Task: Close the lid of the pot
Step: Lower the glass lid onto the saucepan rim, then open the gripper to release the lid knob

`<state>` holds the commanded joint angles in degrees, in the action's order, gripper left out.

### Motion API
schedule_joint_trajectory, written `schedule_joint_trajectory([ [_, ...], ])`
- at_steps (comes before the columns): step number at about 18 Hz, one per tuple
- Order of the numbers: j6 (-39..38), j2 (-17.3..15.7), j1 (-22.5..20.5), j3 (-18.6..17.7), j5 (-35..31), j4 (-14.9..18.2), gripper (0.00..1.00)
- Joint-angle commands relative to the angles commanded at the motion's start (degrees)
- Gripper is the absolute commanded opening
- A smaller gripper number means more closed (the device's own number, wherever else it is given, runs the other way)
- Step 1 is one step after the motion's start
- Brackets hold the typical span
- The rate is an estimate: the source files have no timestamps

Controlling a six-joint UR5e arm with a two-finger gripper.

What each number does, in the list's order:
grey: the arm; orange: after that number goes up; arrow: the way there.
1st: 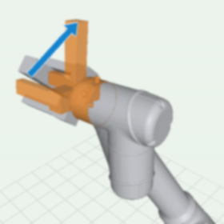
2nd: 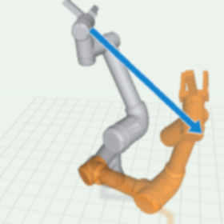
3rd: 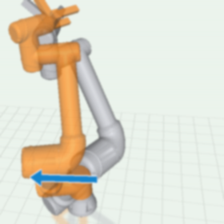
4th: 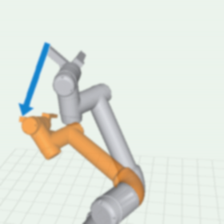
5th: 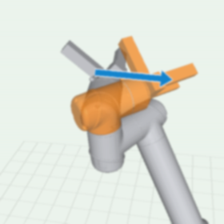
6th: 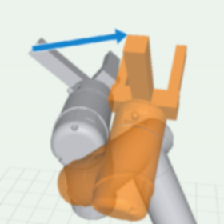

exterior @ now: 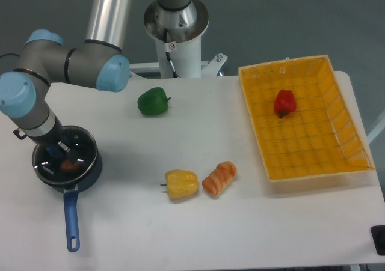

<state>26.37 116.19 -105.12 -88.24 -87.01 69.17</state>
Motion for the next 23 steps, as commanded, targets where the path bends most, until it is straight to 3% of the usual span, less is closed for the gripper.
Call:
schedule_joint_trajectory([
  [19,-0.1,0.5,0.0,0.2,0.0,-0.4,0.60],
  [23,-0.1,0.5,0.1,0.2,0.0,-0.4,0.69],
])
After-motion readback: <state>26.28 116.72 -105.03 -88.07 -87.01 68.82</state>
